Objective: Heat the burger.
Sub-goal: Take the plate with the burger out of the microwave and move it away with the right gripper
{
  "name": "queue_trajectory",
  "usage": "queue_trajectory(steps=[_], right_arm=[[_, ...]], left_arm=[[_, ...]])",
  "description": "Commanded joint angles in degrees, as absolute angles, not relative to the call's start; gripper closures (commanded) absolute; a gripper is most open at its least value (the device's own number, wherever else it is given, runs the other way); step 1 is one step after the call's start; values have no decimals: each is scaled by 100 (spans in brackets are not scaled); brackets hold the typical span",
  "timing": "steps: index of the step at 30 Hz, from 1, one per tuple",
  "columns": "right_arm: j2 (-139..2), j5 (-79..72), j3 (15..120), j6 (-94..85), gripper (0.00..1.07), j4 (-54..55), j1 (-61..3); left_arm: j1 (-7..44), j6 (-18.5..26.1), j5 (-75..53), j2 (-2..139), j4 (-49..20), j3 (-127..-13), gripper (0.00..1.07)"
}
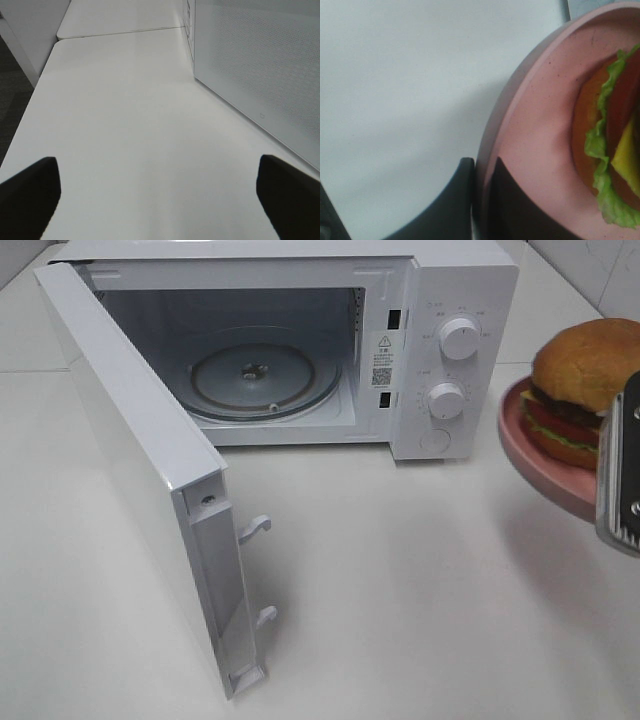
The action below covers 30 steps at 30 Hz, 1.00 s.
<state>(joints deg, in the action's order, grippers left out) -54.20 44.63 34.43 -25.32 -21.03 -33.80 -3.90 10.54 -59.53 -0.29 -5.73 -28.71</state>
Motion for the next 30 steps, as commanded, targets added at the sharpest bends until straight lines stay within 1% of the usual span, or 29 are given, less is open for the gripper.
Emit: queue_trajectory(steps=[1, 2, 3, 4, 6, 8, 11, 12, 14, 16, 19, 22, 24, 28, 30], right_arm=[[-5334, 4200, 3421, -2114, 107, -2567, -3123], [-5334, 4125, 3352, -1902, 107, -2693, -2899], [-5334, 4125, 3352, -1902, 107, -2693, -2899], [-5340, 4102, 3300, -1673, 107, -2796, -2716], [-5346, 4091, 3266, -1576, 107, -2865, -2636], [-5351, 4079, 3209, -985, 107, -3151, -2263], [-5351, 4079, 3197, -865, 107, -3266, -2183], [-5351, 4108, 3163, -544, 107, -3524, -1977], [-5351, 4108, 3157, -424, 107, -3610, -1896], [-5363, 4102, 3105, 74, 107, -3787, -1593], [-5489, 4114, 3088, 430, 107, -3988, -1404], [-5558, 4114, 3071, 573, 107, -4074, -1352], [-5896, 4114, 3042, 1180, 107, -4360, -1123], [-6291, 4005, 3042, 1828, 107, -4675, -963], [-6824, 3673, 3042, 2607, 107, -4905, -854]], left_arm=[[-390, 1037, -5936, -149, -607, -2853, 6], [-390, 1037, -5936, -149, -607, -2853, 6], [-390, 1037, -5936, -149, -607, -2853, 6], [-390, 1037, -5936, -149, -607, -2853, 6], [-390, 1037, -5936, -149, -607, -2853, 6], [-390, 1037, -5936, -149, -607, -2853, 6], [-390, 1037, -5936, -149, -607, -2853, 6], [-390, 1037, -5936, -149, -607, -2853, 6], [-390, 1037, -5936, -149, -607, -2853, 6], [-390, 1037, -5936, -149, -607, -2853, 6], [-390, 1037, -5936, -149, -607, -2853, 6], [-390, 1037, -5936, -149, -607, -2853, 6], [-390, 1037, -5936, -149, -607, -2853, 6], [-390, 1037, -5936, -149, -607, -2853, 6], [-390, 1037, -5936, -149, -607, -2853, 6]])
